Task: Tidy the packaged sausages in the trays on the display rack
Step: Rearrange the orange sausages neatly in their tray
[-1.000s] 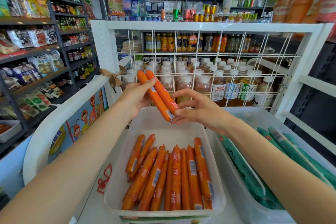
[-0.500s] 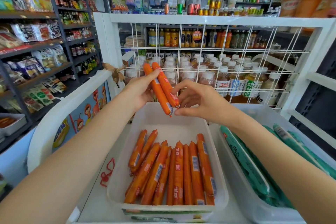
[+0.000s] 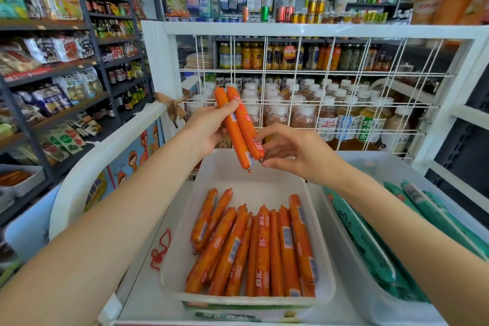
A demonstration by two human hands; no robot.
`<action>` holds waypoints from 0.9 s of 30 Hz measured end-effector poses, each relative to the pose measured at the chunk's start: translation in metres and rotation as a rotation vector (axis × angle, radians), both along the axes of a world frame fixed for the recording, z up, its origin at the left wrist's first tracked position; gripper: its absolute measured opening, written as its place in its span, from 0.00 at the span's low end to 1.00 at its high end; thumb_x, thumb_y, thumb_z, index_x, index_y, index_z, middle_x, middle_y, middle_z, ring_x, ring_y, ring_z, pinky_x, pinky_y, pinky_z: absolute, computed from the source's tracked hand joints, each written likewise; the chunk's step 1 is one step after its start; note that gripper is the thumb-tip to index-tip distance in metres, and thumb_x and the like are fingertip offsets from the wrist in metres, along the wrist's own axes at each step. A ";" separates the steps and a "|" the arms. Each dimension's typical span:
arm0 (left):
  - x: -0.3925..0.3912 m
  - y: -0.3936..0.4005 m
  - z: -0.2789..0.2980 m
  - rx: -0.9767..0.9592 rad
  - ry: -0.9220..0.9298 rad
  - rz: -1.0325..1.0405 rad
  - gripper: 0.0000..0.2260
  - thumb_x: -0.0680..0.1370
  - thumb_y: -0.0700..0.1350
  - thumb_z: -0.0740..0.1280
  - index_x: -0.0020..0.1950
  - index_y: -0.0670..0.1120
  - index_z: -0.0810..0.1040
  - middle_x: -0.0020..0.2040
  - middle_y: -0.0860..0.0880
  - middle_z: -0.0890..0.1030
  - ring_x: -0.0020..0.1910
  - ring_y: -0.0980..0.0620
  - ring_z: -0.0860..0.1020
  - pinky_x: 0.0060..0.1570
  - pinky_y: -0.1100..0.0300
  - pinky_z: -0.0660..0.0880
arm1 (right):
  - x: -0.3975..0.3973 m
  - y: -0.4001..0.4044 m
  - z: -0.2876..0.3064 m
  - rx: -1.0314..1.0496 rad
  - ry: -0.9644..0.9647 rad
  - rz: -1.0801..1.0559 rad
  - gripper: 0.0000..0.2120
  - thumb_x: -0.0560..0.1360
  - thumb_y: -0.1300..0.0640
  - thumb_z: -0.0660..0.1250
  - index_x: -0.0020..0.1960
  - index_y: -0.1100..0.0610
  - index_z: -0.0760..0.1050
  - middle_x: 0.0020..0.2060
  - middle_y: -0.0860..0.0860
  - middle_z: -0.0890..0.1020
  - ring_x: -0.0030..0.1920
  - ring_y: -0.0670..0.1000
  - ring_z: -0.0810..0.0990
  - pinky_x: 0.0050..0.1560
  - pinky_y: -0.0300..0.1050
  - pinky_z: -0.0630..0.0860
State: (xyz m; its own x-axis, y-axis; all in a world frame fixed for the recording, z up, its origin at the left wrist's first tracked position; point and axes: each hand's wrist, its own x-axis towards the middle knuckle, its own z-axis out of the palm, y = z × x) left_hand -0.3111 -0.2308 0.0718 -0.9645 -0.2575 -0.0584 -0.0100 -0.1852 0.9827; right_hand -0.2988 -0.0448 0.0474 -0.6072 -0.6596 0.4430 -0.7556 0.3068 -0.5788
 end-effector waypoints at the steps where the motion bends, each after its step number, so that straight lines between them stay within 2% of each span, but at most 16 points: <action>1: 0.001 0.001 0.000 -0.006 0.001 0.004 0.08 0.74 0.46 0.69 0.49 0.44 0.75 0.45 0.47 0.79 0.44 0.52 0.78 0.39 0.61 0.77 | 0.001 -0.001 -0.002 0.031 0.026 -0.005 0.21 0.68 0.62 0.74 0.57 0.56 0.70 0.44 0.51 0.83 0.43 0.45 0.82 0.50 0.37 0.78; 3: 0.001 0.002 0.001 -0.006 -0.001 0.012 0.06 0.74 0.46 0.69 0.46 0.44 0.75 0.44 0.47 0.79 0.42 0.52 0.77 0.40 0.61 0.77 | 0.002 -0.003 -0.006 0.118 0.124 -0.044 0.26 0.67 0.55 0.75 0.61 0.54 0.67 0.47 0.49 0.80 0.45 0.46 0.80 0.48 0.38 0.78; 5: 0.001 0.003 0.002 0.001 -0.004 0.019 0.07 0.74 0.45 0.69 0.47 0.44 0.75 0.45 0.46 0.79 0.44 0.51 0.78 0.44 0.59 0.77 | 0.004 -0.006 -0.009 0.161 0.217 -0.107 0.30 0.67 0.50 0.74 0.63 0.52 0.64 0.47 0.47 0.77 0.44 0.46 0.76 0.45 0.41 0.77; 8: -0.001 0.003 0.003 0.014 -0.010 0.024 0.09 0.73 0.46 0.70 0.48 0.43 0.75 0.46 0.46 0.79 0.46 0.50 0.78 0.53 0.56 0.76 | 0.006 -0.008 -0.011 0.144 0.301 -0.173 0.30 0.67 0.46 0.73 0.63 0.51 0.64 0.45 0.47 0.77 0.42 0.47 0.75 0.42 0.46 0.76; 12: 0.000 0.004 0.005 0.008 -0.003 0.022 0.07 0.73 0.46 0.70 0.46 0.44 0.75 0.46 0.46 0.79 0.45 0.51 0.77 0.52 0.57 0.76 | 0.006 -0.009 -0.012 0.096 0.354 -0.210 0.29 0.65 0.41 0.70 0.60 0.51 0.66 0.43 0.50 0.80 0.41 0.49 0.77 0.39 0.48 0.77; 16: 0.001 0.003 0.005 0.009 0.006 0.012 0.07 0.74 0.45 0.70 0.45 0.45 0.74 0.45 0.46 0.79 0.44 0.52 0.77 0.50 0.58 0.76 | 0.005 -0.007 -0.011 0.072 0.362 -0.158 0.26 0.67 0.48 0.73 0.60 0.55 0.69 0.44 0.52 0.81 0.40 0.48 0.79 0.41 0.40 0.77; 21: 0.005 0.002 0.003 -0.027 0.023 -0.019 0.06 0.75 0.46 0.69 0.46 0.44 0.75 0.43 0.47 0.79 0.42 0.52 0.77 0.43 0.61 0.76 | 0.006 -0.005 -0.009 0.071 0.301 -0.104 0.23 0.68 0.51 0.73 0.59 0.57 0.70 0.44 0.52 0.82 0.39 0.46 0.81 0.45 0.44 0.79; 24: 0.013 0.001 -0.015 -0.238 -0.040 -0.121 0.05 0.75 0.45 0.68 0.45 0.44 0.76 0.42 0.47 0.80 0.40 0.53 0.78 0.41 0.62 0.76 | 0.005 0.002 -0.008 0.225 0.086 0.028 0.17 0.69 0.52 0.73 0.54 0.55 0.74 0.41 0.47 0.82 0.40 0.41 0.81 0.46 0.39 0.79; 27: 0.022 0.005 -0.049 -0.651 -0.229 -0.321 0.11 0.74 0.47 0.69 0.53 0.44 0.74 0.48 0.47 0.80 0.46 0.51 0.79 0.42 0.60 0.78 | 0.001 0.012 -0.014 0.529 -0.112 -0.001 0.14 0.71 0.48 0.69 0.54 0.52 0.76 0.44 0.44 0.81 0.42 0.36 0.77 0.48 0.32 0.75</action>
